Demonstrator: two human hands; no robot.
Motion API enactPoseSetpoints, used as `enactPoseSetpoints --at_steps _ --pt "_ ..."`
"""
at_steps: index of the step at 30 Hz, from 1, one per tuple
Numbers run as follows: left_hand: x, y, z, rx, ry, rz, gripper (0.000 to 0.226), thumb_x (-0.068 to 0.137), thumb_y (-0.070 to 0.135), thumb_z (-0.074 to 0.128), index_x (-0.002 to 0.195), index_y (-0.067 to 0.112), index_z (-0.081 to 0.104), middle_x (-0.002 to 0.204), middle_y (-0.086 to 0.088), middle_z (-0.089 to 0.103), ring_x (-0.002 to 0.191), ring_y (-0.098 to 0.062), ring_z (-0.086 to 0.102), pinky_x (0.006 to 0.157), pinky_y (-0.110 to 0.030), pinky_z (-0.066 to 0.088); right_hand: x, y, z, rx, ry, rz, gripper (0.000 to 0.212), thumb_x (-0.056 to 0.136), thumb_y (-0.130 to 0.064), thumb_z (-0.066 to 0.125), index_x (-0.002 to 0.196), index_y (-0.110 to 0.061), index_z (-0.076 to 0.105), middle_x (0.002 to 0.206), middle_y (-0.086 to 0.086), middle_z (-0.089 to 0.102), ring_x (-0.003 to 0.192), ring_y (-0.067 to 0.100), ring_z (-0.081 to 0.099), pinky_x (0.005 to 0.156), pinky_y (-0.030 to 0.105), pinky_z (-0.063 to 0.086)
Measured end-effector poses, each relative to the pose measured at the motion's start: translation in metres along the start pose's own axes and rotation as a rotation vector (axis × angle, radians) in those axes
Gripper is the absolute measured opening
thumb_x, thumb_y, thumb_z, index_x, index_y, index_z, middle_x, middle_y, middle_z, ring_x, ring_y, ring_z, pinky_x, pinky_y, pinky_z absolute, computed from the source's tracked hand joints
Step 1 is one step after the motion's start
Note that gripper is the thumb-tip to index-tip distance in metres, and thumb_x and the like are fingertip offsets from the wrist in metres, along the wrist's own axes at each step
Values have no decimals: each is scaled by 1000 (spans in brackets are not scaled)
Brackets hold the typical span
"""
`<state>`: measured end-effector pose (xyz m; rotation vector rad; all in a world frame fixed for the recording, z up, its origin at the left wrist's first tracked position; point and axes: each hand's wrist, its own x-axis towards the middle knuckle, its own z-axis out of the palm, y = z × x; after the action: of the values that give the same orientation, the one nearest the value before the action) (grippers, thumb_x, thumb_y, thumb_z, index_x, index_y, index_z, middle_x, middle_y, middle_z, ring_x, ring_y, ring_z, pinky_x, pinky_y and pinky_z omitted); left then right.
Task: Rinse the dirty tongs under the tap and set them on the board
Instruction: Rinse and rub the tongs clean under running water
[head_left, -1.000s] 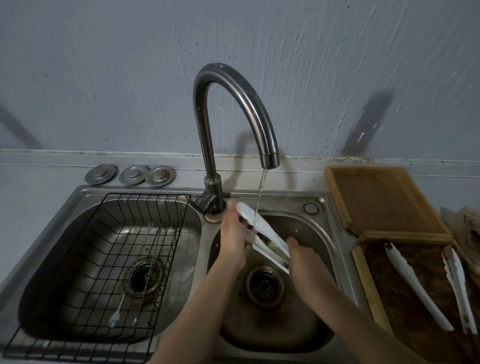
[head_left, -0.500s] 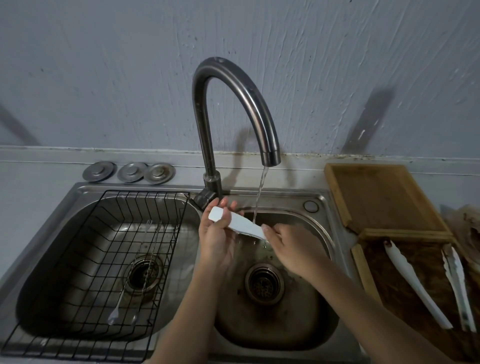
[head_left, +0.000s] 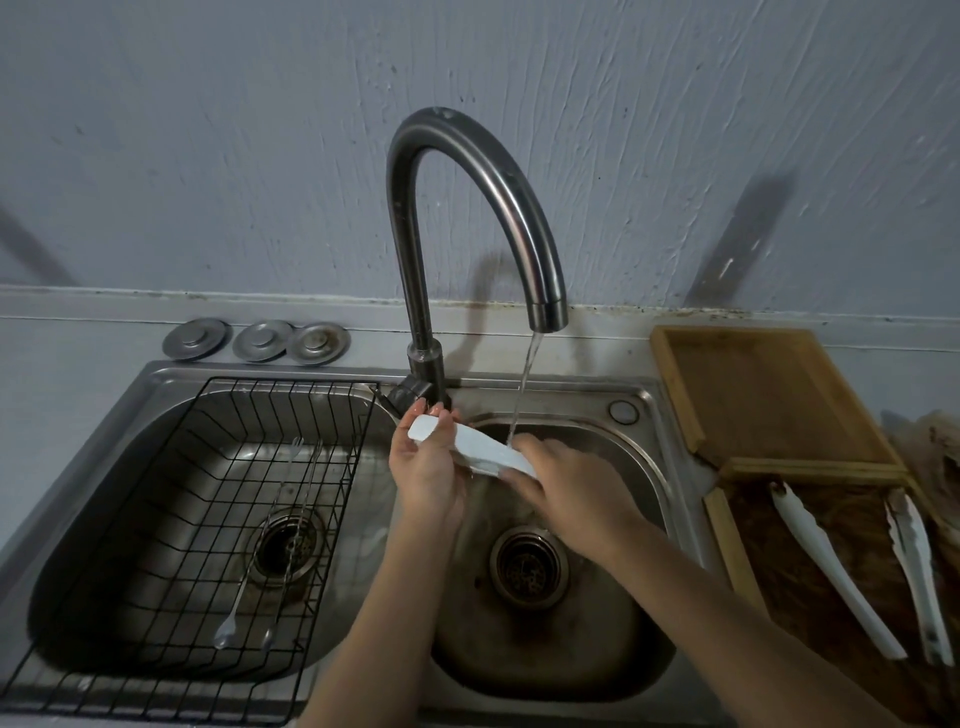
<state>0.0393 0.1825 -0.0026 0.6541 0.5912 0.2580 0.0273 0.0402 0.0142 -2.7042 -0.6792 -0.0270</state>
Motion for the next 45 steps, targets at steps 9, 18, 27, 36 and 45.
enactPoseSetpoints --at_steps 9,18,27,36,45 --pt "-2 8 -19 135 -312 -235 20 92 5 50 111 4 56 94 -10 70 85 -17 70 80 -37 57 -1 28 -17 493 -46 434 37 98 -37 32 77 -14 52 56 0 47 28 4 47 30 13 33" --pt "4 9 -19 609 -461 -113 12 87 1 58 97 -6 61 80 -16 69 71 -19 70 61 -23 57 -18 28 -23 894 -374 676 45 95 -53 28 94 -20 59 48 0 49 26 6 40 29 12 25" --pt "9 8 -3 794 -208 177 22 82 30 70 73 11 64 66 -5 70 65 -24 66 71 -40 55 -18 27 -18 772 -317 362 30 95 -38 42 117 -22 53 98 -3 60 66 16 63 50 18 44" --pt "10 20 -3 451 65 53 33 100 23 41 76 4 54 75 -11 57 67 -23 56 64 -36 52 -10 29 -21 1120 -111 318 21 91 -29 49 93 -13 63 96 22 65 86 36 68 76 45 57" --pt "7 -23 -29 -18 270 -541 35 99 -1 29 127 -17 42 61 -29 60 34 -27 61 36 -28 51 18 3 -23 758 156 82 5 88 -29 56 88 -24 56 71 -8 60 48 2 57 44 12 42"
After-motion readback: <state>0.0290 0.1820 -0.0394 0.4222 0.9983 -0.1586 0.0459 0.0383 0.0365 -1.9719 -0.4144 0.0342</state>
